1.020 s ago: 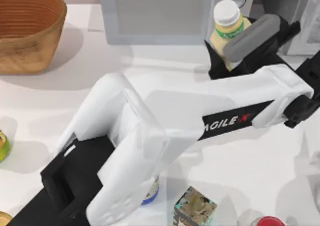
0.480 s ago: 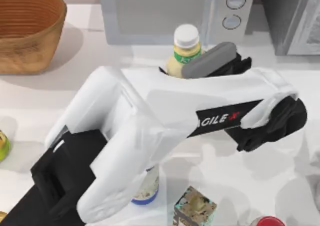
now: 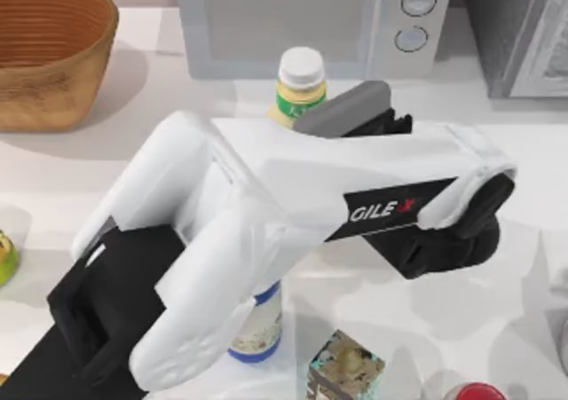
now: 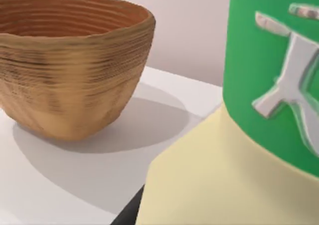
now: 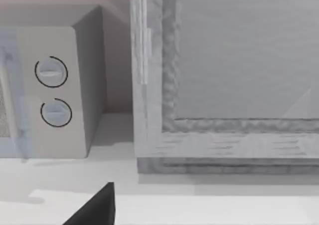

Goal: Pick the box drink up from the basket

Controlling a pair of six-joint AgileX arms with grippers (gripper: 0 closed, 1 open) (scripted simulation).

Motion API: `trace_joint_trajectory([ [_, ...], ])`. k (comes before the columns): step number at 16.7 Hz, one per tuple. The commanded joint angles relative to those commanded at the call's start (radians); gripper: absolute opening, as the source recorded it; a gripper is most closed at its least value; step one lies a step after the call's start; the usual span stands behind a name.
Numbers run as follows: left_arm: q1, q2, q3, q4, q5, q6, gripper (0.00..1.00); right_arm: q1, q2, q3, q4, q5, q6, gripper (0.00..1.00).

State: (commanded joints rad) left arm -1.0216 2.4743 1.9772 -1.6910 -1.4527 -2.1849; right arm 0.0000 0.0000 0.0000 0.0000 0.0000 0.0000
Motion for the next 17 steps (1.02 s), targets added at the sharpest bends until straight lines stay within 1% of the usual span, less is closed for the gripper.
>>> trace_joint_trajectory([
  [5,0.0,0.0,0.0,0.0,0.0,0.0,0.0,0.0,0.0,0.0,0.0,0.0,0.0,1.0],
  [17,0.0,0.0,0.0,0.0,0.0,0.0,0.9,0.0,0.0,0.0,0.0,0.0,0.0,1.0],
])
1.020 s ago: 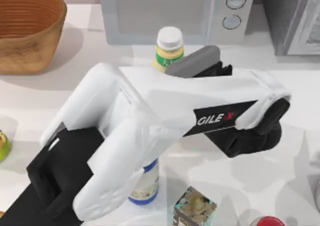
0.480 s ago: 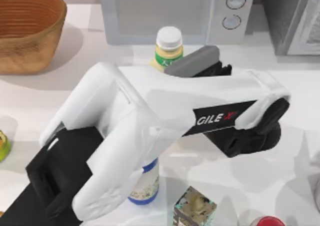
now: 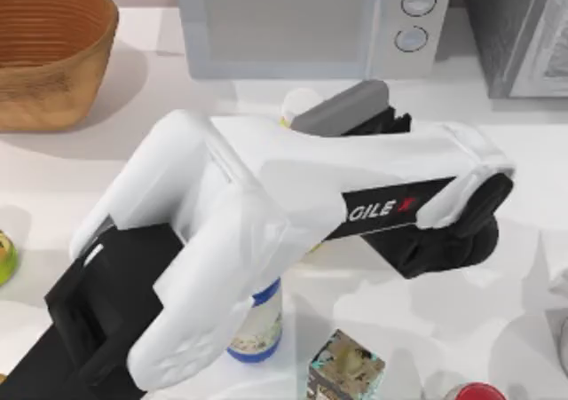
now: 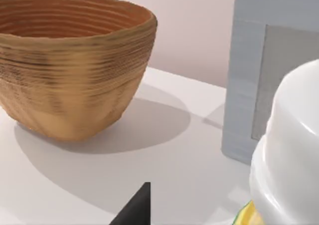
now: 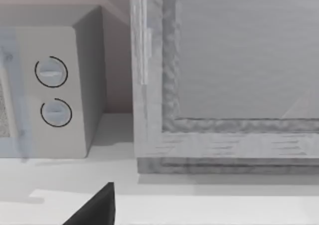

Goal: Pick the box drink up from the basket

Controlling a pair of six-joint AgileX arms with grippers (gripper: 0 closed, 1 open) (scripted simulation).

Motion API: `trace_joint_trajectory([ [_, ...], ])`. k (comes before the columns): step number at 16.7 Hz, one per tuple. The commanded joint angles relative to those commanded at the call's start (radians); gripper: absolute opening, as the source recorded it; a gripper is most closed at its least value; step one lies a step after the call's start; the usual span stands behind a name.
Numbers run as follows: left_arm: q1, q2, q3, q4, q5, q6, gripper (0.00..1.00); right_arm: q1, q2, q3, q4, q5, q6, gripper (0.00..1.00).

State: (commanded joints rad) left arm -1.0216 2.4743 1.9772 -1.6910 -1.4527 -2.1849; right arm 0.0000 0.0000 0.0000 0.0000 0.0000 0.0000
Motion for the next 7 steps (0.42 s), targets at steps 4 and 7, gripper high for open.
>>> trace_joint_trajectory([
  [4,0.0,0.0,0.0,0.0,0.0,0.0,1.0,0.0,0.0,0.0,0.0,0.0,0.0,1.0],
  [7,0.0,0.0,0.0,0.0,0.0,0.0,1.0,0.0,0.0,0.0,0.0,0.0,0.0,1.0],
])
